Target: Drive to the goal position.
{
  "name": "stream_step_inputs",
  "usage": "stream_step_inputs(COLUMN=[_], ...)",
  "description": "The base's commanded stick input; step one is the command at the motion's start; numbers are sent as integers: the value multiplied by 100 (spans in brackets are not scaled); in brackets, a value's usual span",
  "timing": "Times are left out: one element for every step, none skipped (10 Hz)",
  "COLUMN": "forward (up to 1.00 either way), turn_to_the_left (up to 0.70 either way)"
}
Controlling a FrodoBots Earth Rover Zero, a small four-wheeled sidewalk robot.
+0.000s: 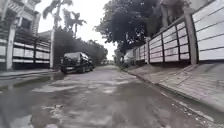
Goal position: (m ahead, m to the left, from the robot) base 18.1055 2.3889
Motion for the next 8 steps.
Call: stream_step_inputs(forward=[70, 70, 70, 70, 70, 70, 70, 70], turn_to_the_left=[-35, -35, -35, -17, -2, 0, 0, 0])
